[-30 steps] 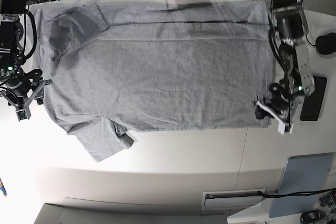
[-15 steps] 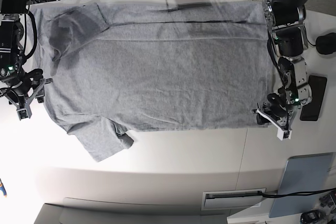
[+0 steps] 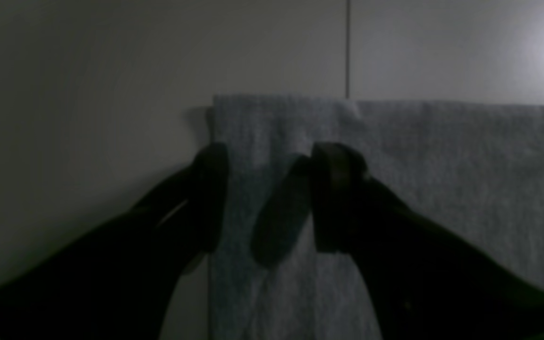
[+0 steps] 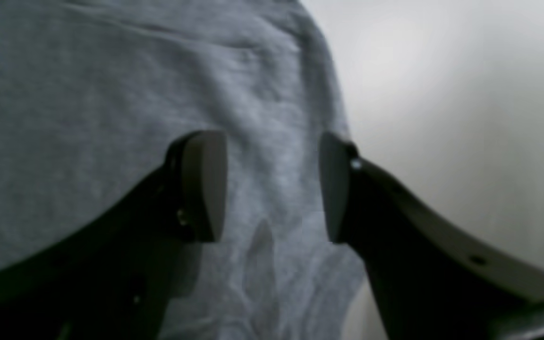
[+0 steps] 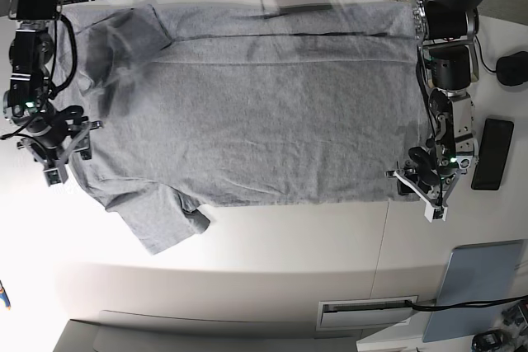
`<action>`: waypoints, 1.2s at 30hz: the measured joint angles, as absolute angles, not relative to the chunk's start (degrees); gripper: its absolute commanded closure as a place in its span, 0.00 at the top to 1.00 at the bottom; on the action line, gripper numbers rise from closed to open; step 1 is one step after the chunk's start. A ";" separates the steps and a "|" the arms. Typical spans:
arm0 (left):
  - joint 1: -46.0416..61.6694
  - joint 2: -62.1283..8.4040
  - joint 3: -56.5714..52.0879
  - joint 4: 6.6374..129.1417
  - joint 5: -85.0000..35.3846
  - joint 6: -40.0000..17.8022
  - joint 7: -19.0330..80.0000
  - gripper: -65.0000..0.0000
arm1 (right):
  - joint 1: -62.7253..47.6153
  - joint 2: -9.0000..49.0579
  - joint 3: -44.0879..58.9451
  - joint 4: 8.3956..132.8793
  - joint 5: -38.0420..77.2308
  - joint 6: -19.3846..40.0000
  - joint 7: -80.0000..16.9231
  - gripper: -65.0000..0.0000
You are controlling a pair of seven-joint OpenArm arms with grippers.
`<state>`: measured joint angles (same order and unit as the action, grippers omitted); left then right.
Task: Fold the T-shirt properly
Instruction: 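Move both grippers along the shirt's side edges toward the hem, then grasp the hem corners with both grippers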
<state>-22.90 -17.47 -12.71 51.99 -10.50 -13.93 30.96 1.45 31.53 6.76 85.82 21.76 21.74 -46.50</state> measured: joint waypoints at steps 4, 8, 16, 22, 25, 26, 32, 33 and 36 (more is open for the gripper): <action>-22.90 -17.47 -12.71 51.99 -10.50 -13.93 30.98 0.46 | 2.07 31.46 6.68 85.82 21.76 22.11 -46.63 0.48; -22.90 -17.47 -12.71 51.83 -10.48 -15.44 30.98 0.46 | 2.04 31.46 6.68 85.82 21.76 22.13 -47.29 0.48; -22.92 -17.45 -12.71 51.83 -10.52 -14.15 30.92 0.46 | 2.04 31.46 6.68 85.82 21.76 22.11 -47.33 0.48; -22.90 -17.47 -12.71 51.72 -6.92 -12.99 28.51 0.46 | 2.04 31.46 6.68 85.82 21.71 22.11 -47.35 0.48; -23.14 -17.45 -12.69 51.72 -5.78 -12.99 28.21 0.46 | 2.04 31.46 6.68 85.82 21.30 22.11 -47.37 0.48; -23.27 -17.45 -12.69 51.72 -5.80 -13.04 28.23 0.46 | 2.04 31.46 6.68 85.82 21.28 22.11 -47.37 0.48; -23.38 -17.47 -12.71 51.72 -2.74 -13.04 28.21 0.46 | 2.04 31.46 6.68 85.82 21.28 22.11 -47.37 0.48; -23.38 -17.47 -12.71 51.72 -2.74 -13.04 28.21 0.46 | 2.04 31.46 6.68 85.82 21.28 22.13 -47.37 0.48; -23.40 -17.45 -12.69 51.72 -3.07 -13.04 28.21 0.46 | 2.04 31.46 6.68 85.82 21.28 22.13 -47.42 0.48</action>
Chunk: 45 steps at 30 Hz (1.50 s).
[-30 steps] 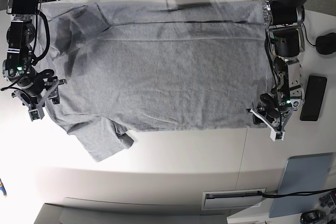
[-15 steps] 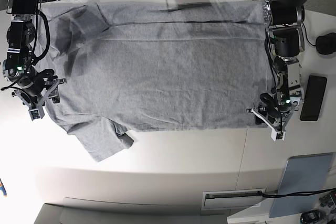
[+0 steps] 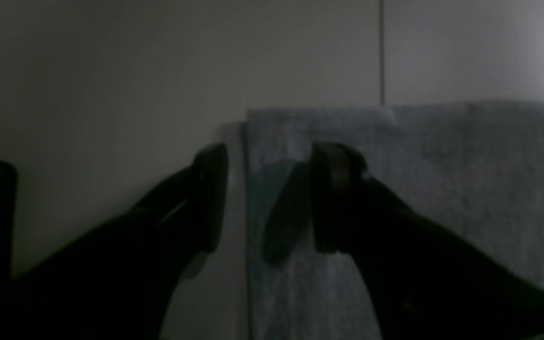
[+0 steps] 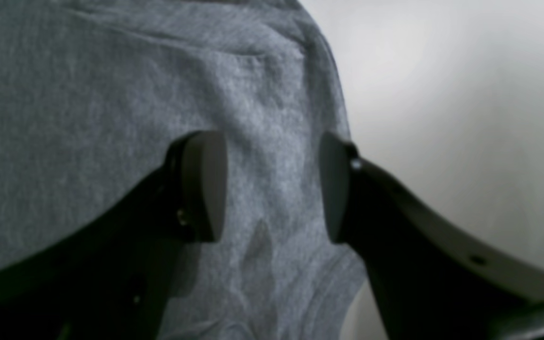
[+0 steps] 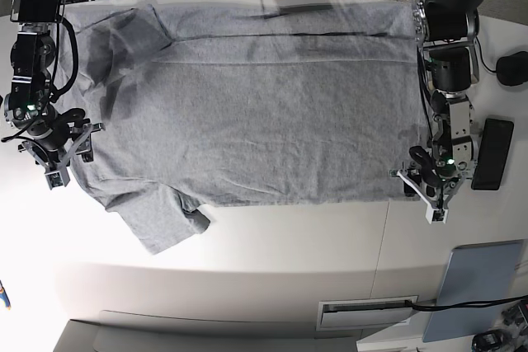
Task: Fold the T-shirt properly
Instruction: 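Grasp the hem corners with both grippers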
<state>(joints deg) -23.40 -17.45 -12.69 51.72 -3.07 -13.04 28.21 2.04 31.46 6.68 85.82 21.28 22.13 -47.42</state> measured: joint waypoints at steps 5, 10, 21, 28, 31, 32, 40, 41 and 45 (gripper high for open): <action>-22.96 -17.45 -12.71 51.55 -7.51 -13.04 28.38 0.46 | 2.04 31.44 6.68 85.82 21.28 22.13 -48.18 0.48; -22.33 -17.47 -12.71 51.46 -9.37 -13.69 28.47 0.46 | 2.04 31.46 6.68 85.82 21.26 22.13 -48.23 0.48; -22.37 -17.17 -12.71 51.46 -11.07 -17.28 29.52 0.00 | 2.04 31.46 6.68 85.82 21.10 22.13 -48.21 0.48; -22.39 -17.17 -12.71 51.46 -10.33 -19.44 29.50 0.00 | 3.86 31.44 6.63 85.49 18.04 22.24 -46.89 0.48; -22.41 -17.15 -12.71 51.46 -10.15 -20.25 29.52 0.00 | 8.29 31.57 5.69 83.96 18.39 22.31 -46.61 0.48; -22.41 -17.15 -12.71 51.46 -10.17 -20.43 29.50 0.00 | 10.39 31.62 4.69 82.15 18.39 22.33 -46.52 0.48; -22.46 -17.17 -12.71 51.51 -10.22 -20.40 30.04 0.00 | 28.71 31.31 -11.84 59.68 18.37 21.85 -46.48 0.48; -22.44 -17.17 -12.71 51.51 -10.22 -20.40 30.06 0.00 | 31.48 31.05 -13.41 57.12 18.13 21.63 -46.35 0.48; -22.46 -17.17 -12.71 51.51 -10.17 -20.40 30.13 0.00 | 39.79 28.86 -17.69 46.19 17.65 21.50 -45.43 0.48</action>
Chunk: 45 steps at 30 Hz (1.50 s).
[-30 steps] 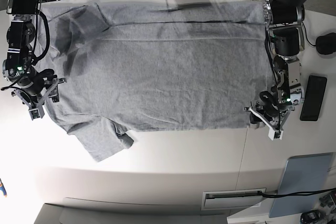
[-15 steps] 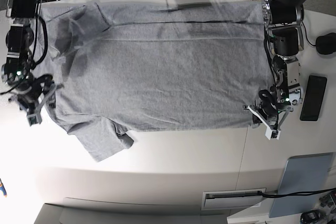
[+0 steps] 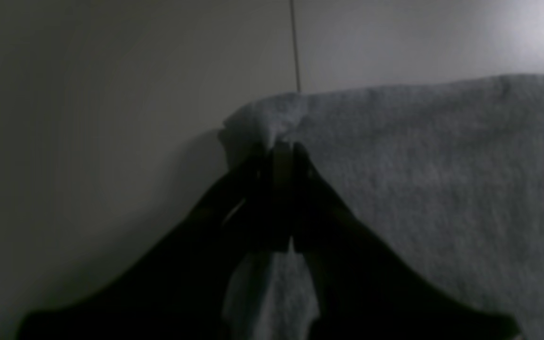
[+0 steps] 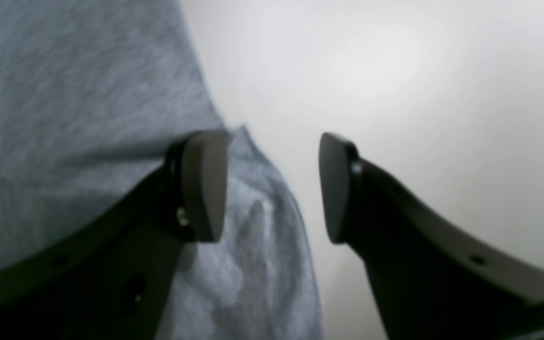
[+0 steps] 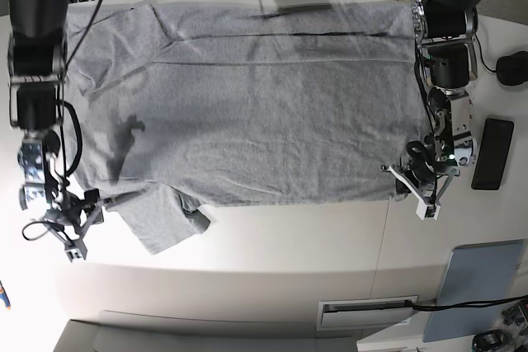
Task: Fold the T-shirt properly
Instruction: 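Grasp the hem corners with both grippers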
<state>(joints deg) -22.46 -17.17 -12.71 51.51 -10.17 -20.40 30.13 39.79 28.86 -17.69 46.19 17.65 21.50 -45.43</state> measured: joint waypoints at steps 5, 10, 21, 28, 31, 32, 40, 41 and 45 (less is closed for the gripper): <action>-22.44 -17.17 -12.71 51.53 -10.22 -20.40 30.15 0.00 | 43.99 23.40 -19.09 32.67 17.61 24.03 -42.15 0.48; -22.44 -17.19 -12.71 51.53 -10.17 -20.40 30.35 0.00 | 47.13 20.78 -19.03 24.69 9.93 23.55 -36.42 0.48; -22.44 -17.17 -12.71 51.53 -10.15 -20.40 30.37 0.00 | 48.84 20.18 -19.03 24.23 7.90 23.38 -37.54 0.48; -22.44 -17.17 -12.71 51.53 -10.15 -20.40 30.61 0.00 | 52.16 21.19 -19.00 24.36 7.94 23.16 -37.10 0.48; -22.44 -17.17 -12.71 51.53 -10.15 -20.40 30.63 0.00 | 50.43 21.19 -19.03 24.32 7.81 23.20 -36.77 0.48; -22.44 -17.17 -12.71 51.53 -10.17 -20.40 30.63 0.00 | 49.74 21.17 -19.03 24.29 7.81 23.20 -35.99 0.48; -22.44 -17.17 -12.71 51.53 -10.17 -20.40 30.79 0.00 | 47.27 20.99 -19.03 24.25 7.31 21.41 -34.04 0.48; -22.44 -17.17 -12.71 51.53 -10.17 -20.40 30.81 0.00 | 47.18 20.99 -19.03 24.25 7.29 21.41 -34.02 0.48; -22.44 -17.17 -12.71 51.53 -10.17 -20.40 30.81 0.00 | 45.87 20.97 -18.98 24.29 6.68 21.08 -32.93 0.48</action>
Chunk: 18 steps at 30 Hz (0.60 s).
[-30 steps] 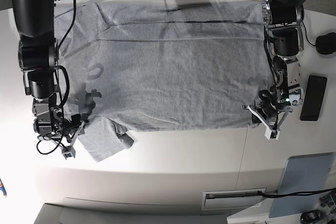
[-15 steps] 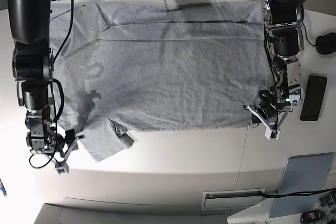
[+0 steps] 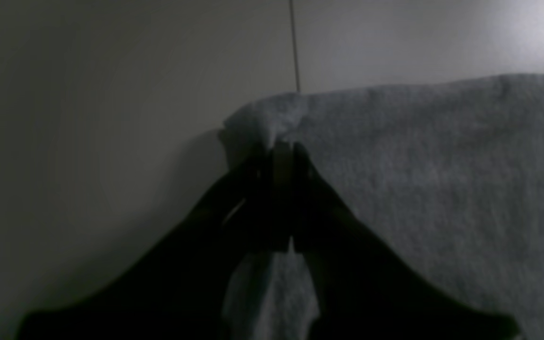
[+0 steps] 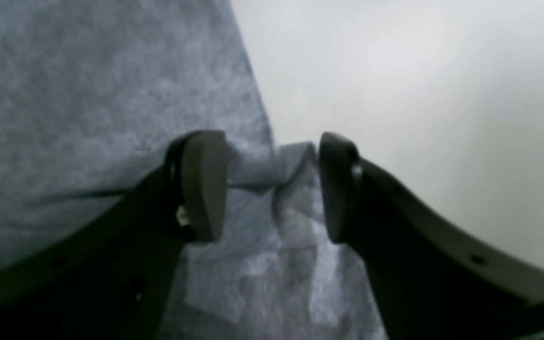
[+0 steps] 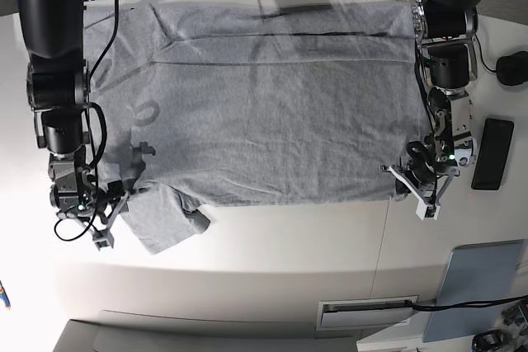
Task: Fold the T-shirt properly
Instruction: 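Grasp the hem corners with both grippers, then lift the hem and fold it over toward the collar with both grippers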
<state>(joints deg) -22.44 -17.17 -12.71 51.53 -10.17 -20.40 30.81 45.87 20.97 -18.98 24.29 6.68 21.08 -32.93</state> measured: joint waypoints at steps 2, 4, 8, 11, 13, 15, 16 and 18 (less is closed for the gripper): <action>-22.44 -17.17 -12.71 51.53 -10.17 -20.40 30.79 0.00 | 45.67 21.10 -18.90 24.32 6.68 21.02 -32.73 0.48; -22.44 -17.17 -12.71 51.53 -10.17 -20.40 30.81 0.00 | 45.65 21.08 -18.90 24.32 6.66 21.02 -32.75 0.48; -22.44 -17.17 -12.71 51.53 -10.17 -20.40 30.81 0.00 | 45.28 21.10 -18.87 24.38 6.70 20.78 -32.51 0.48; -22.44 -17.17 -12.71 51.53 -10.17 -20.40 30.81 0.00 | 44.88 21.10 -18.85 24.53 6.74 20.78 -32.21 0.48; -22.44 -17.17 -12.71 51.53 -10.17 -20.40 30.81 0.00 | 44.42 21.23 -18.76 24.64 7.33 20.78 -31.79 0.48; -22.44 -17.17 -12.71 51.53 -10.17 -20.40 30.81 0.00 | 44.23 21.30 -18.76 24.64 7.42 20.75 -31.57 0.48; -22.44 -17.17 -12.71 51.53 -10.17 -20.40 30.81 0.00 | 44.10 21.28 -18.76 24.71 7.40 20.75 -31.59 0.48; -22.44 -17.17 -12.71 51.53 -10.17 -20.40 30.81 0.00 | 43.81 21.30 -18.76 24.75 7.42 20.67 -31.42 0.48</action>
<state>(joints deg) -22.44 -17.17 -12.71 51.53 -10.17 -20.40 30.81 43.81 21.30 -18.76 24.75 7.42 20.67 -31.42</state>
